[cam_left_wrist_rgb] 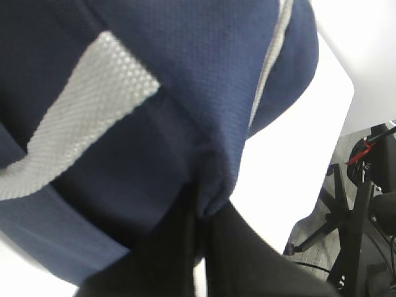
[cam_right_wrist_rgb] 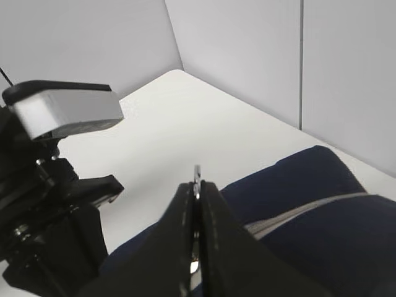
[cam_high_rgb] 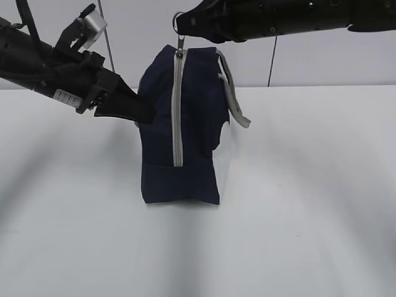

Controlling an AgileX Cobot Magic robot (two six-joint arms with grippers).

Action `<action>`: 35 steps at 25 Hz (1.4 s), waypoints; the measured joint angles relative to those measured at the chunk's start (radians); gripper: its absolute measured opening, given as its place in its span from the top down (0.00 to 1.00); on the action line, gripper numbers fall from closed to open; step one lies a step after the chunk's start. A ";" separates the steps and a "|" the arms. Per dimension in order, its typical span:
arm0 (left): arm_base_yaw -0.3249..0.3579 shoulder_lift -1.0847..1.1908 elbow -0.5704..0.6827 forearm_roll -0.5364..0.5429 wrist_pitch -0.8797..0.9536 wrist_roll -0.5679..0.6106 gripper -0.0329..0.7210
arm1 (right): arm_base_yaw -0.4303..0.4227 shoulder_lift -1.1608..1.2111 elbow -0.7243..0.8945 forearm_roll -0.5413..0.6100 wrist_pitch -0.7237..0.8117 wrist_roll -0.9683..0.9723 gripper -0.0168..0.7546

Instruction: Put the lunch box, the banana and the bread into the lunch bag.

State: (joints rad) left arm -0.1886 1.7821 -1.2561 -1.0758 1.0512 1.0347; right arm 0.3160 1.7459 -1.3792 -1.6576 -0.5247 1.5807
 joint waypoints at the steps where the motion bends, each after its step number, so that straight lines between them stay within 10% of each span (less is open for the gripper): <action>1: 0.000 0.000 0.000 -0.002 0.001 0.000 0.95 | 0.000 0.000 -0.005 -0.002 0.008 0.002 1.00; 35: 0.000 0.000 -0.001 0.063 0.050 -0.001 0.95 | -0.143 0.642 -0.840 -0.221 -0.315 0.389 1.00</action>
State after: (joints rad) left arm -0.1886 1.7821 -1.2571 -1.0129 1.1008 1.0338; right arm 0.1732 2.3880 -2.2195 -1.8790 -0.8394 1.9696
